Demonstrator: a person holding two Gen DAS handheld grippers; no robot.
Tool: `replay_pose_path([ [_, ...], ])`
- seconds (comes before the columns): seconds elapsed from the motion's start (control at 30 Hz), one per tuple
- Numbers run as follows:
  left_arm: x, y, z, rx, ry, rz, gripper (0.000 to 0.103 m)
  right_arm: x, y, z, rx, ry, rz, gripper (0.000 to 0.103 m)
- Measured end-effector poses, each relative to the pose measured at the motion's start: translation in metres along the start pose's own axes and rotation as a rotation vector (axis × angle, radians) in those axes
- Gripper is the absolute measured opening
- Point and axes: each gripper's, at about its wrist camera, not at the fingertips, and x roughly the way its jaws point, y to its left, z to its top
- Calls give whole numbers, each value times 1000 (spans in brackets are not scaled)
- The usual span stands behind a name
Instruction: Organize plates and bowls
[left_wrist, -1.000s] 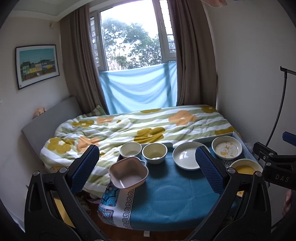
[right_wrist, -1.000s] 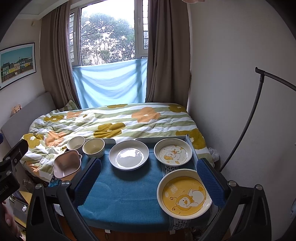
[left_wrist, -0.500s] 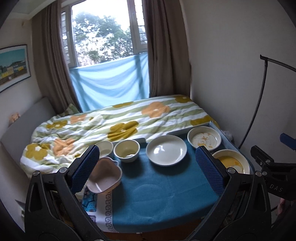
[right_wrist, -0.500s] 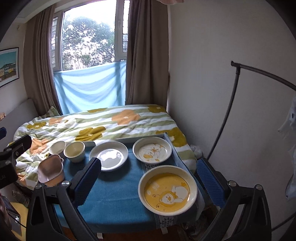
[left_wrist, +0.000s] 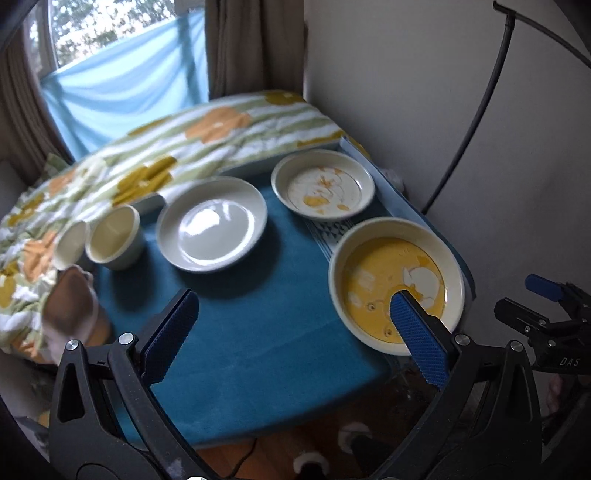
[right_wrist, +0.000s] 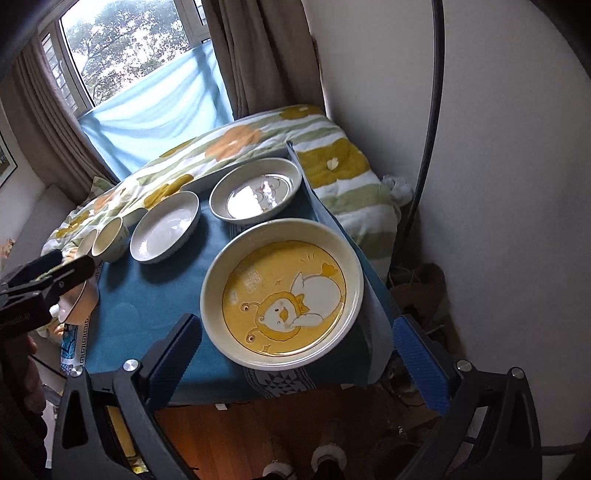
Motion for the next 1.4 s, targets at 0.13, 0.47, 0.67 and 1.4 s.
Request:
replay_pose_path([
  [0.13,63,-12,-3,-39,131,-96,103,40,-36,1,48,87,95,91],
  [0.47,146,-31,-12,-33,314,-103,58,111,-66,8,36,244,234,33],
  [0.67,161,-29,-13,-45,350,-105,28,125,-72,18,13,247,218,18],
  [1.4,150,-24,-10,-46,262,-56,22,126,-58,34,-162,225,175,12],
])
